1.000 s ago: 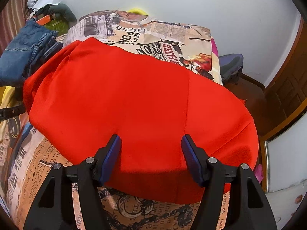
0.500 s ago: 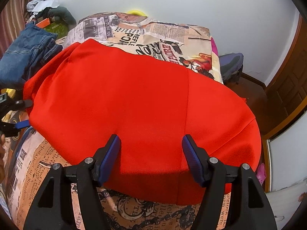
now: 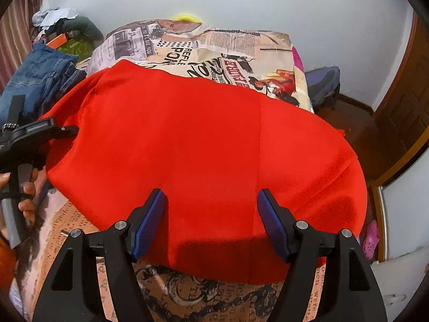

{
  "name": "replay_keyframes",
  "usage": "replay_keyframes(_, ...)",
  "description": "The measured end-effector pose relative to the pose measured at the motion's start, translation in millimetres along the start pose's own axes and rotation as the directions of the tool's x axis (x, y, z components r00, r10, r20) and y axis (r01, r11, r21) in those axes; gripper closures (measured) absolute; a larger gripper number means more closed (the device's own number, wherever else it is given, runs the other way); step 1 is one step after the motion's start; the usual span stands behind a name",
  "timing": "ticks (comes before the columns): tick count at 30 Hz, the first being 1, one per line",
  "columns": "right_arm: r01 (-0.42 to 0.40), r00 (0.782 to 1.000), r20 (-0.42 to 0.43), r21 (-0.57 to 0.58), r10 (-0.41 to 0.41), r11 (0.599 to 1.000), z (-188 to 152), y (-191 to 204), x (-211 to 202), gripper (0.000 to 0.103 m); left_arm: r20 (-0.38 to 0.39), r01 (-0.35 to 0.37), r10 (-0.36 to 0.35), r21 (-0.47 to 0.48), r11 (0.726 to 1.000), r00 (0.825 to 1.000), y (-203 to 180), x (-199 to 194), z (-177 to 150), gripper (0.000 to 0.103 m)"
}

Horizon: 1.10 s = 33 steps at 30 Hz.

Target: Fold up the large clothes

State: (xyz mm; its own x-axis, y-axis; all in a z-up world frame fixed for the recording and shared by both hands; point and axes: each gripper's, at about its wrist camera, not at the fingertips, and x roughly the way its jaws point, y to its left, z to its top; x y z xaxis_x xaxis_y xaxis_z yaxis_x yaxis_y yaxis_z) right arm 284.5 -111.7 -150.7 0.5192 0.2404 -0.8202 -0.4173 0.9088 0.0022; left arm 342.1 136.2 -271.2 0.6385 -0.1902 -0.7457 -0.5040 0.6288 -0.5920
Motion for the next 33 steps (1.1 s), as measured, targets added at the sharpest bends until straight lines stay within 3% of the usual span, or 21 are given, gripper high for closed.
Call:
replay_keyframes(1, -0.010, 1.000, -0.003, 0.007, 0.010, 1.000, -0.5, -1.5, -1.9, 0.035, -0.006, 0.037, -0.037, -0.015, 0.999, 0.999, -1.9, -3.6, 0.3, 0.072)
replay_keyframes(4, -0.041, 0.999, -0.007, 0.039, 0.042, 0.998, 0.0, -7.3, -9.1, 0.035, 0.016, 0.109, -0.109, -0.032, 0.994, 0.994, -16.3, -23.9, -1.0, 0.081)
replay_keyframes(8, -0.081, 0.997, 0.012, 0.091, 0.080, 0.993, 8.8, -13.7, -22.5, 0.035, 0.088, 0.163, -0.167, 0.057, 0.985, 0.982, -54.3, -64.4, -4.2, 0.084)
replay_keyframes(11, -0.116, 0.992, 0.058, 0.129, 0.109, 0.985, 25.6, -11.2, -36.4, 0.035, 0.175, 0.160, -0.186, 0.150, 0.976, 0.967, -81.8, -103.8, -7.1, 0.085)
replay_keyframes(16, -0.202, 0.977, 0.088, 0.089, 0.194, 0.975, 58.1, 17.6, -45.6, 0.035, 0.239, 0.199, -0.240, 0.185, 0.962, 0.941, -96.1, -154.6, -4.0, 0.086)
replay_keyframes(19, -0.250, 0.967, 0.057, 0.067, 0.247, 0.966, 69.4, 43.0, -35.0, 0.035, 0.293, 0.169, -0.224, 0.202, 0.965, 0.930, -82.6, -185.7, 7.2, 0.086)
replay_keyframes(23, -0.325, 0.943, -0.051, 0.057, 0.328, 0.944, 69.7, 84.1, 1.3, 0.035, 0.343, 0.085, -0.161, 0.227, 0.970, 0.926, -80.6, -201.4, 6.2, 0.086)
replay_keyframes(26, -0.367, 0.915, -0.157, 0.058, 0.372, 0.928, 55.4, 117.0, 37.9, 0.035, 0.348, 0.028, -0.113, 0.240, 0.970, 0.931, -78.6, -183.3, 14.1, 0.086)
replay_keyframes(30, -0.434, 0.869, -0.224, 0.086, 0.442, 0.897, 41.8, 136.9, 61.7, 0.035, 0.332, -0.016, -0.066, 0.237, 0.971, 0.941, -74.4, -170.0, 21.4, 0.086)
replay_keyframes(33, -0.443, 0.866, -0.219, 0.077, 0.448, 0.893, 42.2, 135.0, 54.4, 0.035, 0.317, -0.009, -0.070, 0.241, 0.970, 0.946, -81.9, -158.4, 29.5, 0.086)
